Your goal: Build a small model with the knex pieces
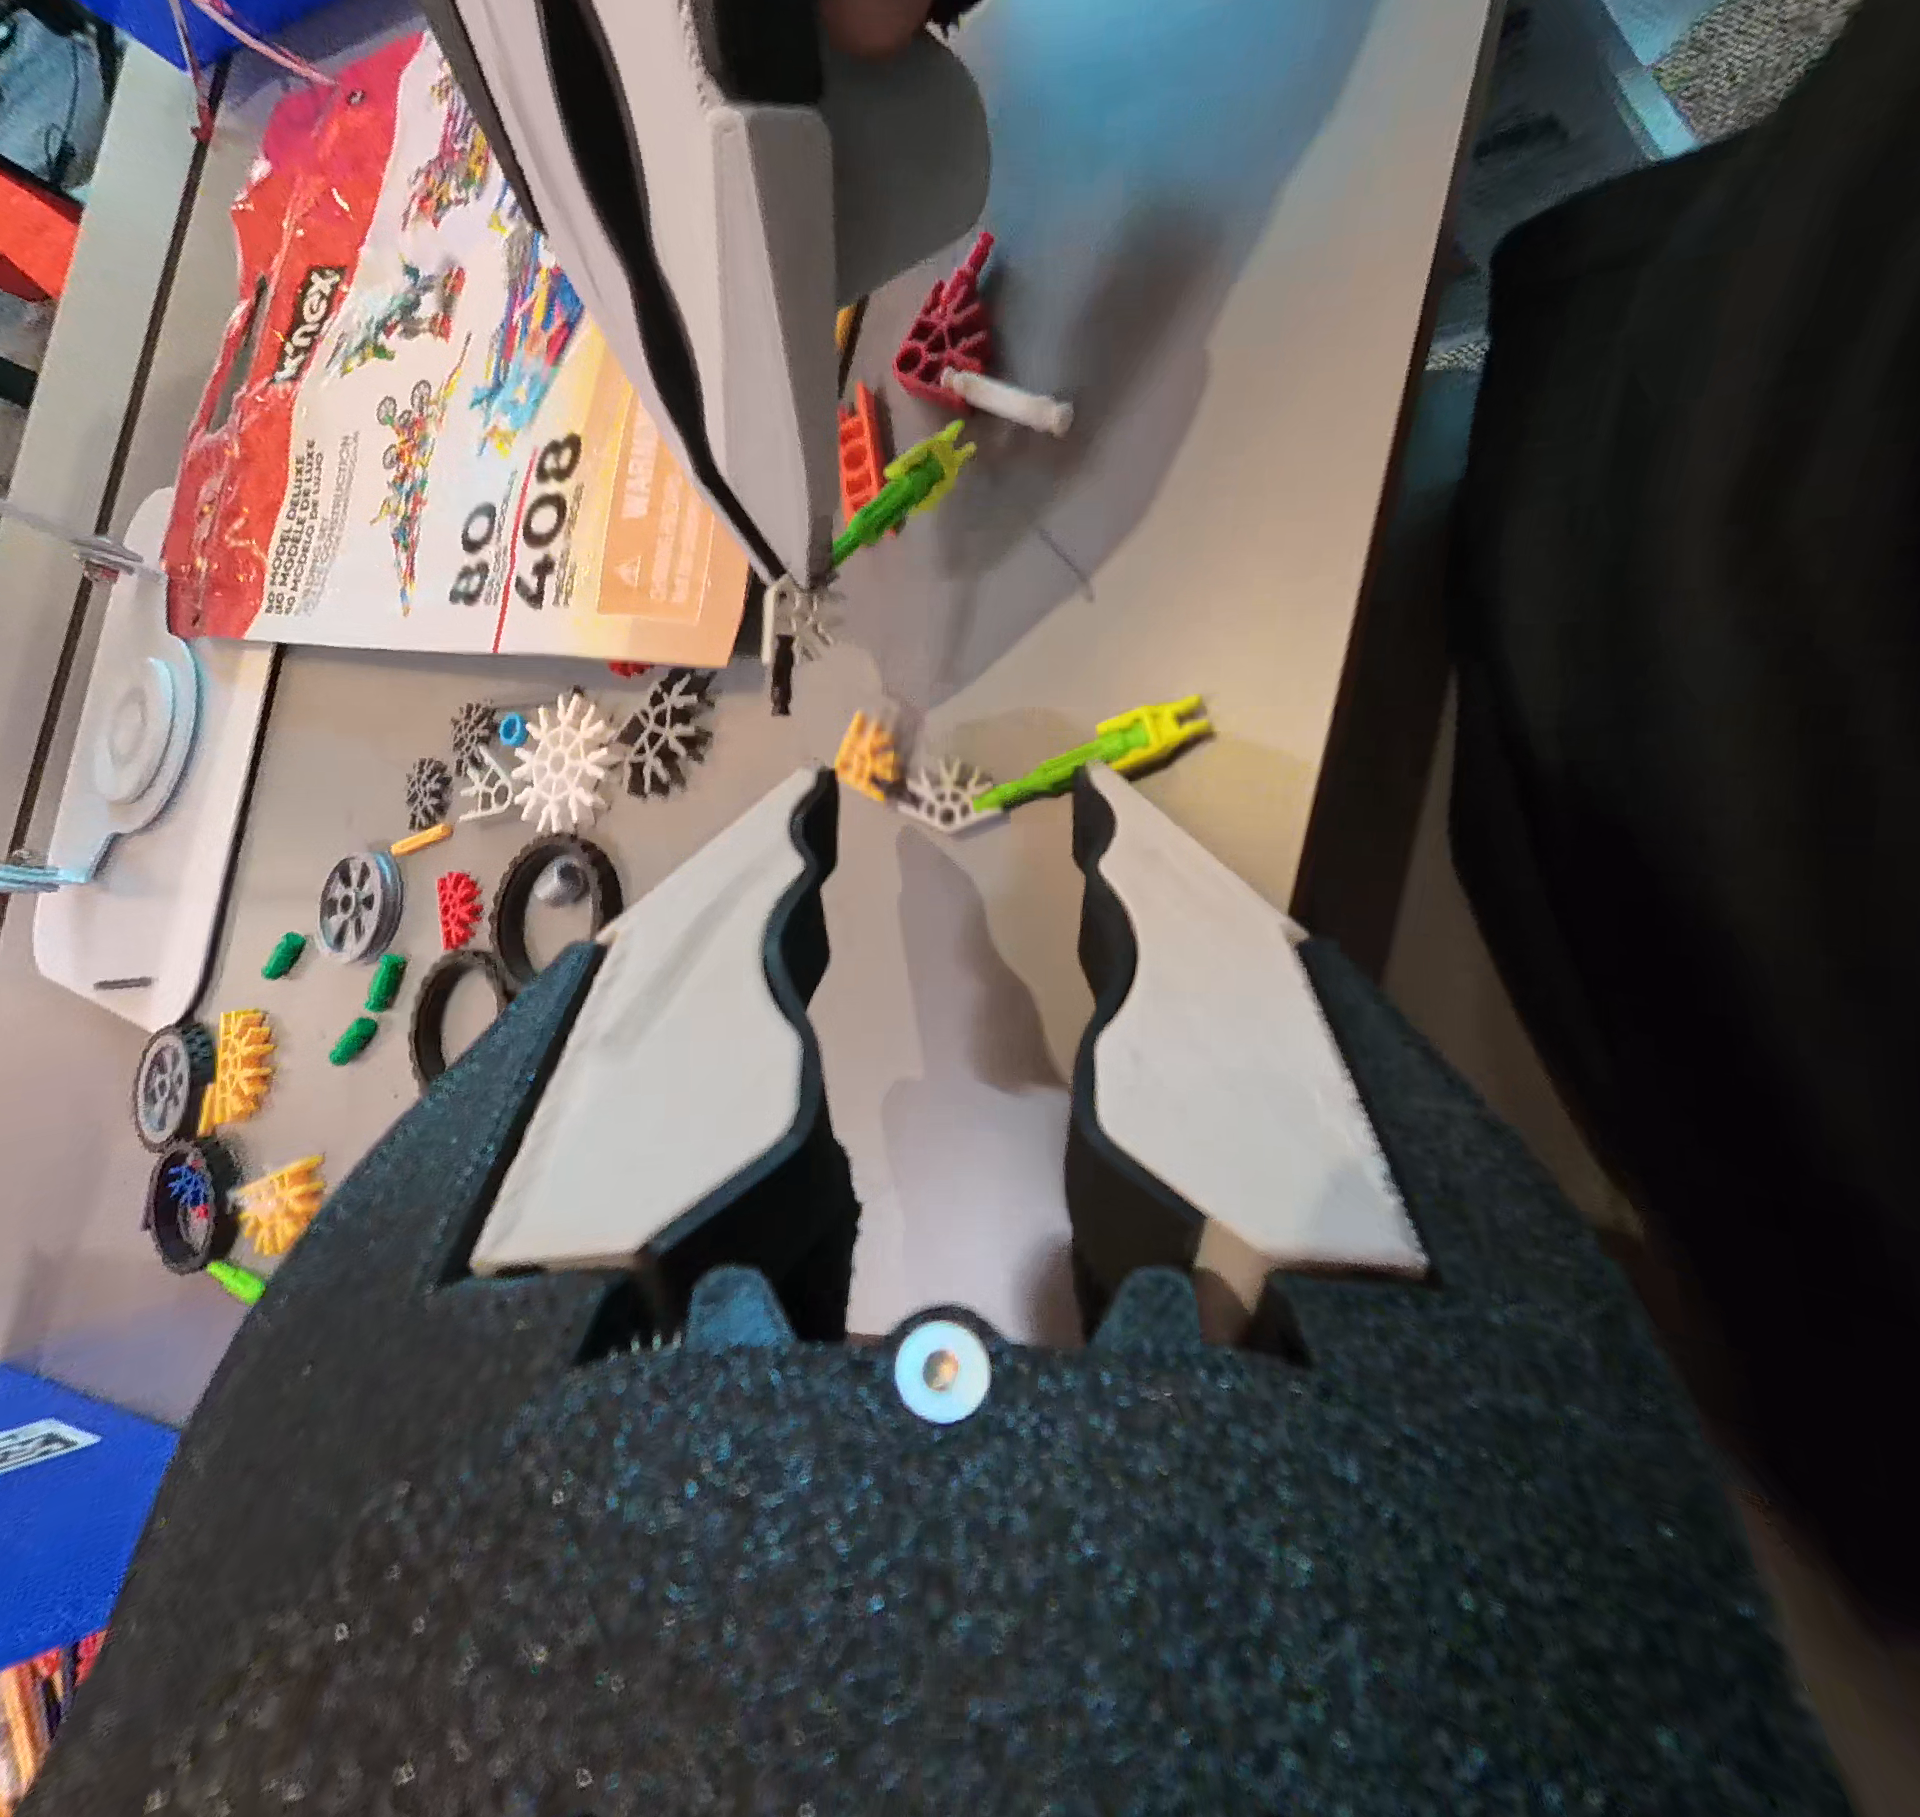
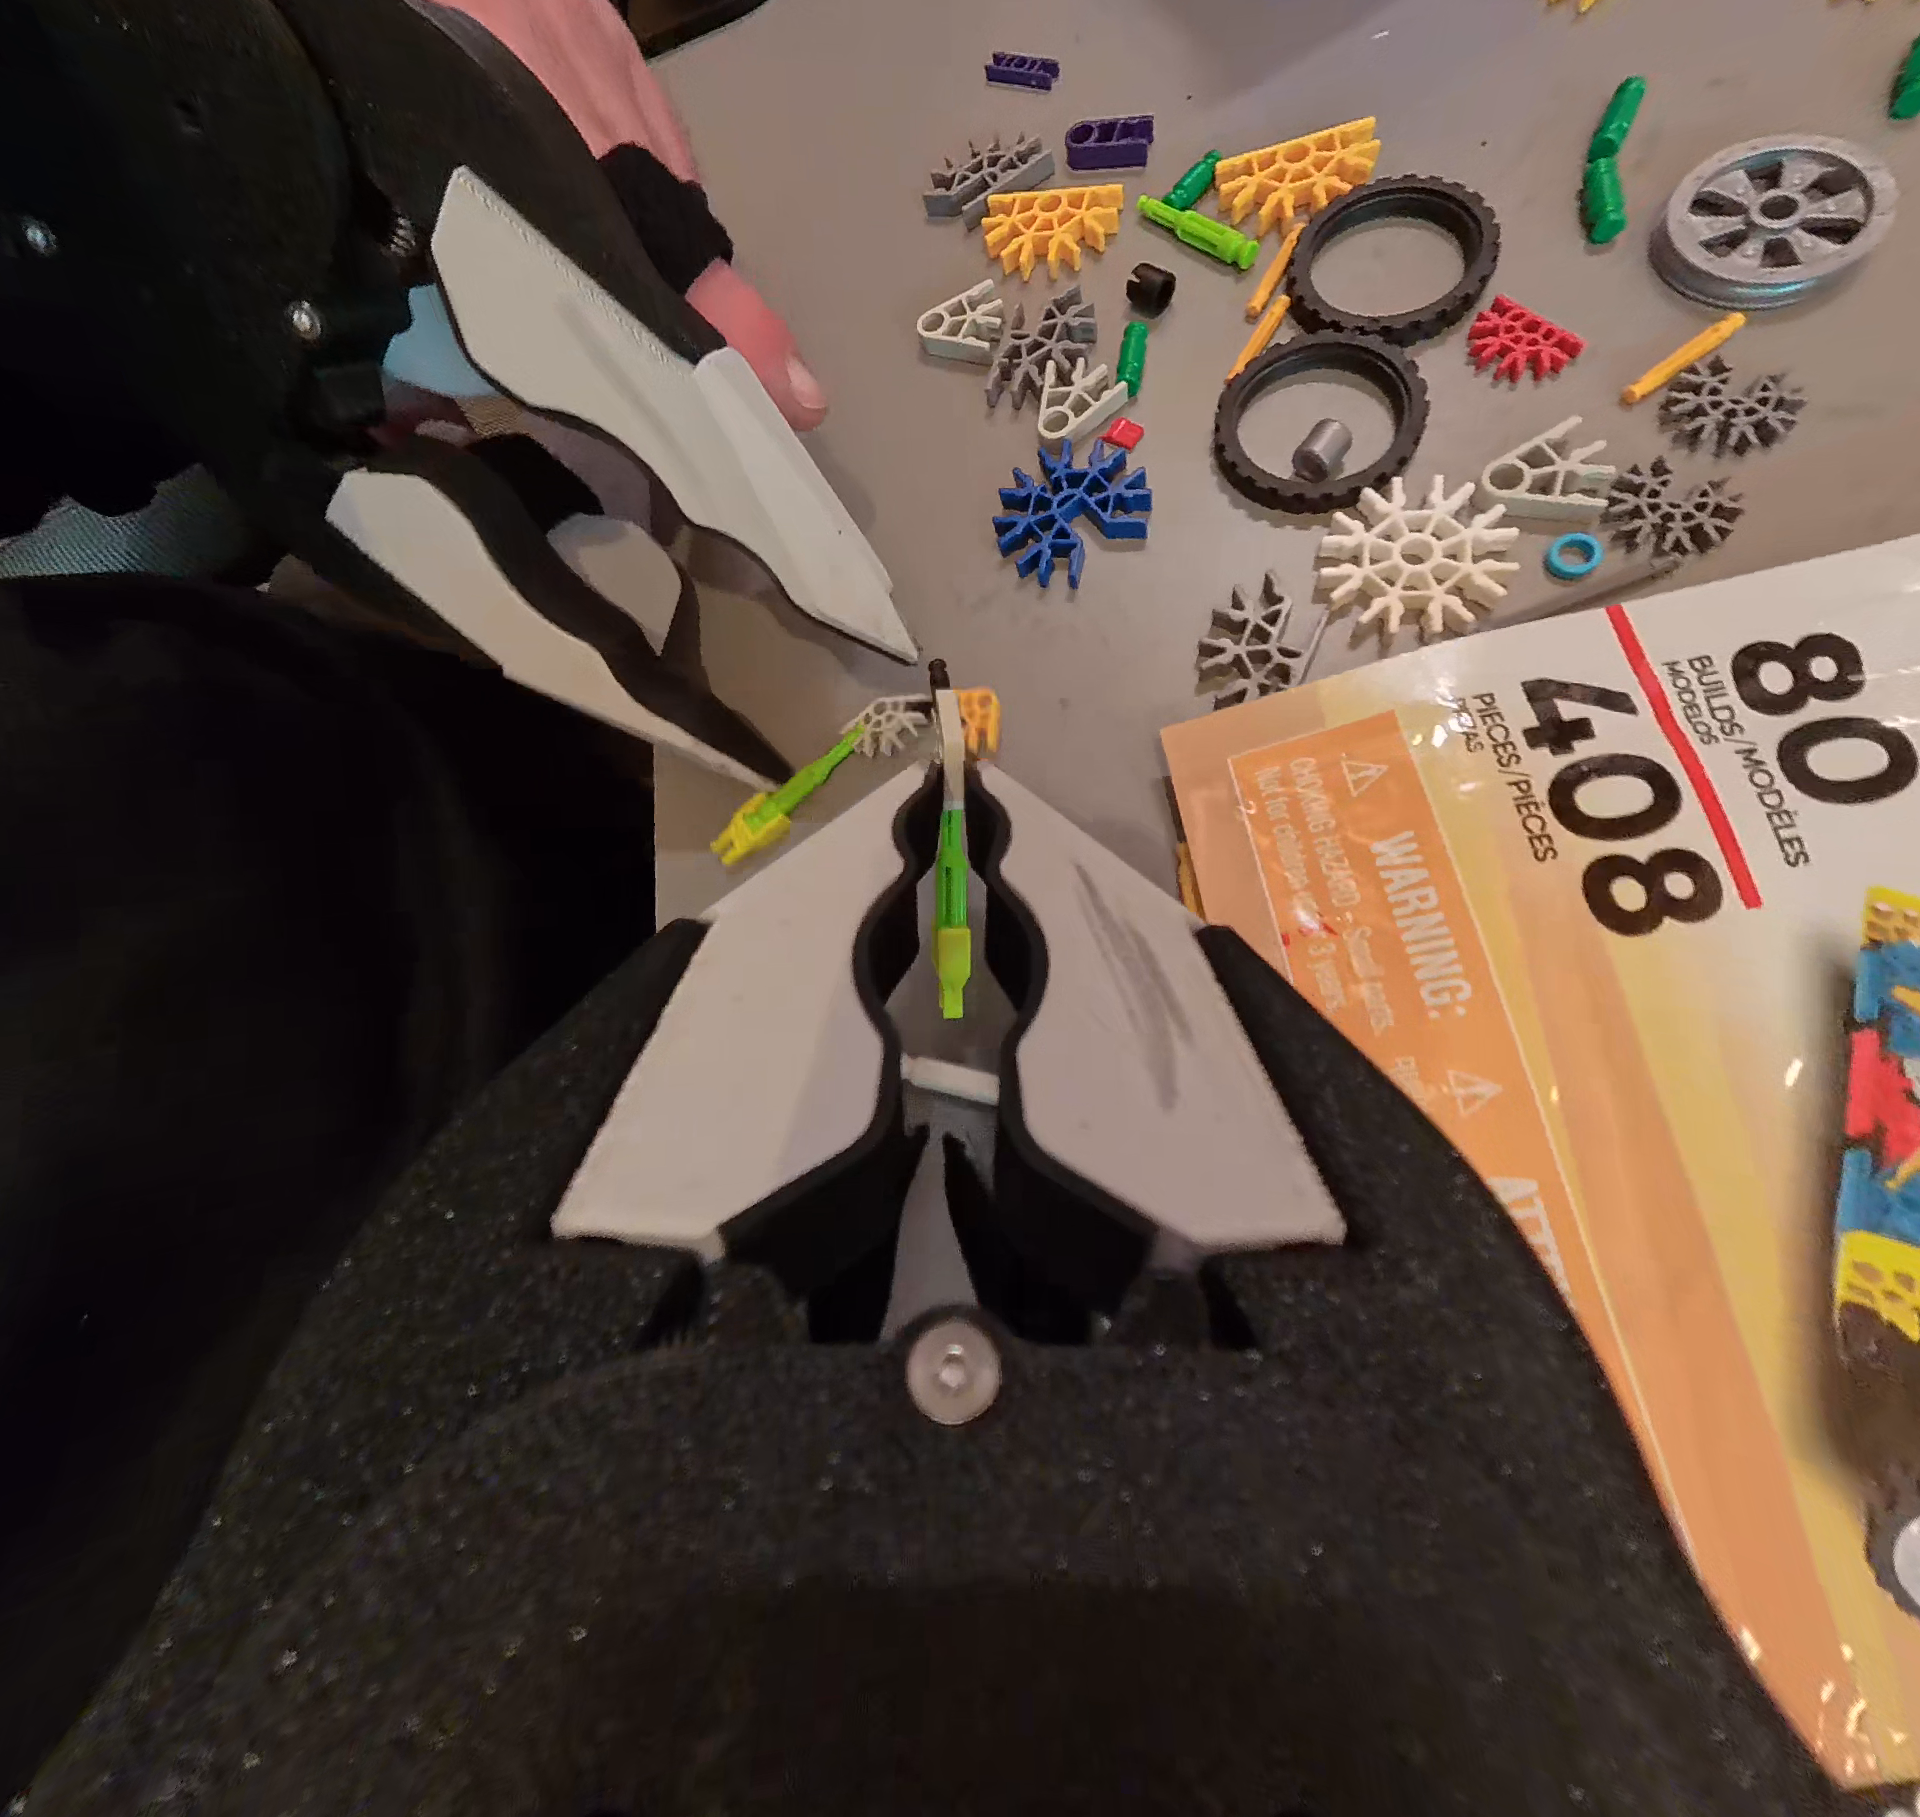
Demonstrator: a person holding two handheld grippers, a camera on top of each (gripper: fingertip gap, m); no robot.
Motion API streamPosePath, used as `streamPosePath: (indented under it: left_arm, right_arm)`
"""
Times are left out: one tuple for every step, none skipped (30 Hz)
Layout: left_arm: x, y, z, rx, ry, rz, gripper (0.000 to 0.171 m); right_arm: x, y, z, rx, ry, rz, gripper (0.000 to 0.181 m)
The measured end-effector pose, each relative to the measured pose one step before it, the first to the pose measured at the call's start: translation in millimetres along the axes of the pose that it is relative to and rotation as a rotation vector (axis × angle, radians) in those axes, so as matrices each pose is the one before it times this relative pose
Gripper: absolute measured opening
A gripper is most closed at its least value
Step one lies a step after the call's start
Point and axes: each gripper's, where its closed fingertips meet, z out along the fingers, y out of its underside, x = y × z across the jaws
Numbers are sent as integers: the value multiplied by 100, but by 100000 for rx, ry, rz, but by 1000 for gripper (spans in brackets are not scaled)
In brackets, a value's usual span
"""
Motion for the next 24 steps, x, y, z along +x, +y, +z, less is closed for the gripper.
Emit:
streamPosePath:
  left_arm:
    - [-47,-426,427,168,-1592,-1237,44]
    - [-82,-237,545,-925,-2135,-2575,45]
    - [64,-215,434,-392,-1596,-1882,43]
    - [113,-310,119,1122,-610,-1064,44]
    - [83,-27,-78,286,344,-989,45]
    - [-212,218,-197,-781,-721,-1231,45]
    - [-336,287,-292,-834,-1225,-1150,45]
    - [-158,259,-320,-441,-93,-1144,40]
    - [-144,147,-301,73,-305,-914,38]
    - [-277,193,-208,-250,-1411,-782,38]
    - [-283,388,-92,-1510,-1158,-668,38]
    - [-164,421,-17,-1364,-428,-46,38]
    - [-196,280,28,-370,-643,-352,37]
    - [-195,259,82,-199,-627,-1293,34]
    - [-27,320,141,-841,351,-1469,34]
    - [-16,178,99,-279,52,-836,30]
    - [-156,133,58,-437,-809,-897,28]
    - [-59,51,25,-68,38,-645,28]
    - [63,-24,8,498,854,75,27]
    - [-25,13,25,373,410,443,26]
    - [-90,56,38,-51,64,71,26]
    - [88,-22,28,500,1133,454,24]
    - [121,18,21,173,1239,652,21]
    - [-70,56,15,-186,114,228,20]
  right_arm:
    - [81,147,-128,105,328,609,2]
    - [55,141,-106,136,-179,966,2]
    - [75,171,-60,14,-114,1064,2]
    - [90,165,-28,-73,-53,829,2]
    - [-37,124,-18,143,-698,859,2]
    - [-149,30,-3,476,-1212,790,2]
    - [-116,15,22,258,-792,560,2]
    - [8,32,82,-283,-28,337,2]
    - [-68,0,138,-485,-501,-36,2]
    - [-111,-55,180,-662,-997,-356,2]
    - [32,-89,167,-927,-388,-507,2]
    - [127,-158,134,-971,-182,-584,2]
    - [105,-228,120,-803,-661,-488,2]
    - [20,-191,145,-1346,-1448,-306,2]
    - [-37,-65,157,-2237,-1766,-807,2]
    - [-63,28,172,-2908,-1986,-898,2]
    - [-19,33,184,-2711,-1760,-747,2]
    - [86,-11,208,-2336,-1110,-283,2]
    - [79,8,216,-2212,-908,-295,2]
    - [3,-22,206,-1991,-882,-746,2]
    - [29,-99,186,-1512,-581,-564,2]
    - [195,-96,141,-1361,341,98,2]
    - [174,-10,113,-1358,76,134,2]
    - [50,-62,99,-684,-689,294,2]
